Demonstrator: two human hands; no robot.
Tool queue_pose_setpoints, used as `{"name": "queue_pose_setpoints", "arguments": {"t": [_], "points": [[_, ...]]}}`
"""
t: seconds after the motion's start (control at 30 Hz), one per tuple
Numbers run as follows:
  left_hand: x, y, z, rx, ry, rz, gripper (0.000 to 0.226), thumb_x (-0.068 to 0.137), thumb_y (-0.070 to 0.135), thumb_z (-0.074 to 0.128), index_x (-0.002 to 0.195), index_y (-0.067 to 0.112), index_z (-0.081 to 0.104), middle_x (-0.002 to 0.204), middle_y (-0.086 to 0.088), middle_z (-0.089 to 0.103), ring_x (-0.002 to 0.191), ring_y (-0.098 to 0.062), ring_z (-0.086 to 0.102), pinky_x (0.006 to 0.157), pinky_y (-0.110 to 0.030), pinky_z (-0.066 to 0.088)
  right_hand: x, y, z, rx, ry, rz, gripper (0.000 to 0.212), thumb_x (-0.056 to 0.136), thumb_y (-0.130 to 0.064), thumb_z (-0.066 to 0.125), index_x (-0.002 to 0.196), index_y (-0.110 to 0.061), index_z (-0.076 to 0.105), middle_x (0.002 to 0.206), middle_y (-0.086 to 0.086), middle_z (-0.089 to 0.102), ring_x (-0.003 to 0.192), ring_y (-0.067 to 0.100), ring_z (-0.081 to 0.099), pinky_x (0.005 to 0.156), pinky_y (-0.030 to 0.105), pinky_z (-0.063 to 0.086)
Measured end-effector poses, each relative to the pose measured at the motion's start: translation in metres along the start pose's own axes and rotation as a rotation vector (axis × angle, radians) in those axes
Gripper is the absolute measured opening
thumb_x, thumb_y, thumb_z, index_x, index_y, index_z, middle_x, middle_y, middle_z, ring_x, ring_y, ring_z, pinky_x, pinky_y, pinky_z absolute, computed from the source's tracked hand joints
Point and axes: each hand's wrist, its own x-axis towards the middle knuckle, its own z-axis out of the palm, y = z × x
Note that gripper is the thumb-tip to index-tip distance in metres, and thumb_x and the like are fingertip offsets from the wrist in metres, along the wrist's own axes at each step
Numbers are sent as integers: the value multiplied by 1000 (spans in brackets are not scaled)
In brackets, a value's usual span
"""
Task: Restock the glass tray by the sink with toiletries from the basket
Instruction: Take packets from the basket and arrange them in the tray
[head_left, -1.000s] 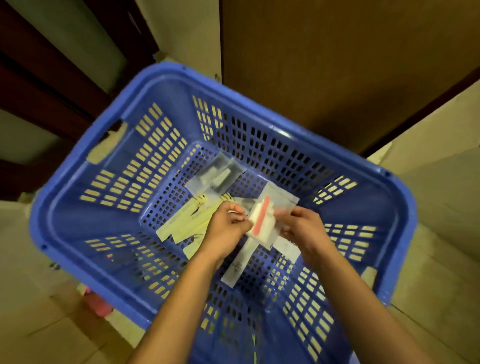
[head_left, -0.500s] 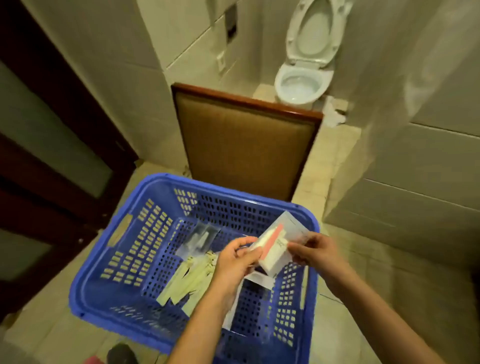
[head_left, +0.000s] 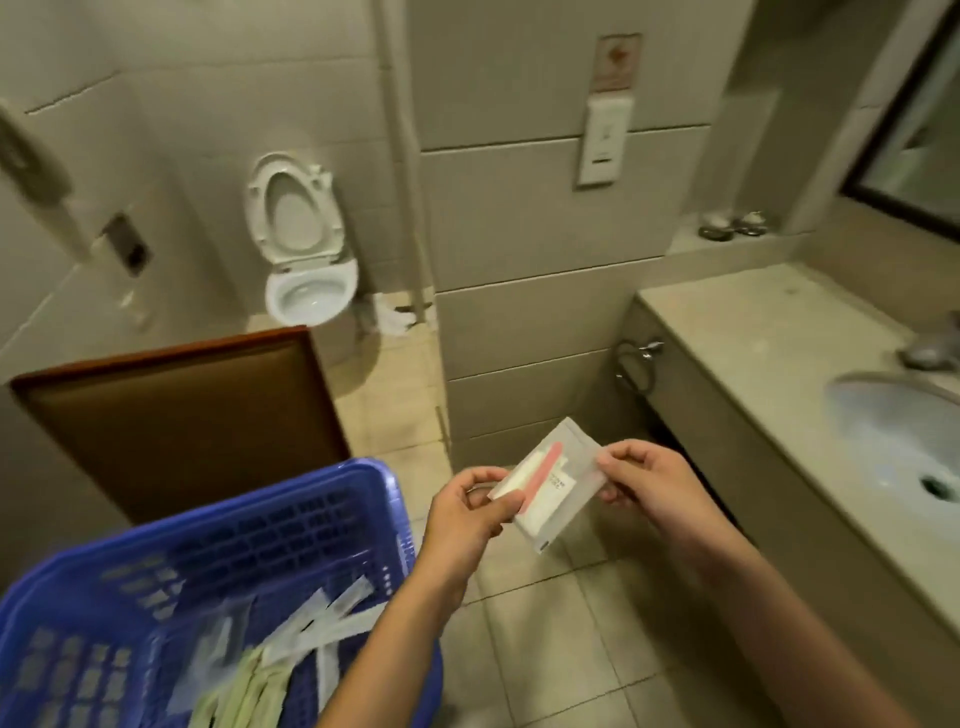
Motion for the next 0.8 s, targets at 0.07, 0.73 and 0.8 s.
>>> {"name": "queue_pose_setpoints", "arguments": {"t": [0.07, 0.73, 0.8], "points": [[4, 9, 34, 4, -71, 22, 20, 82, 2, 65, 91, 19, 61, 80, 0, 70, 70, -10, 58, 63, -21, 41, -11, -2, -36, 30, 93, -19, 10, 90, -6, 58, 85, -4, 66, 60, 1, 61, 50, 5, 52, 47, 11, 43], [-20, -75, 537, 316, -749, -87, 12, 87, 4, 60, 96, 11, 65, 66, -4, 58, 59, -14, 52, 60, -24, 43, -168, 107, -473, 268, 945, 130, 11, 88, -5, 60, 78, -9, 63, 69, 4, 63, 48, 10, 52, 59, 25, 46], [-22, -89, 573, 375, -758, -100, 12, 89, 5, 57, 96, 12, 64, 69, -3, 59, 61, -14, 53, 60, -24, 43, -178, 124, -500, 295, 1005, 164, 12, 88, -4, 59, 78, -9, 63, 69, 5, 63, 48, 11, 52, 58, 25, 45]]}}
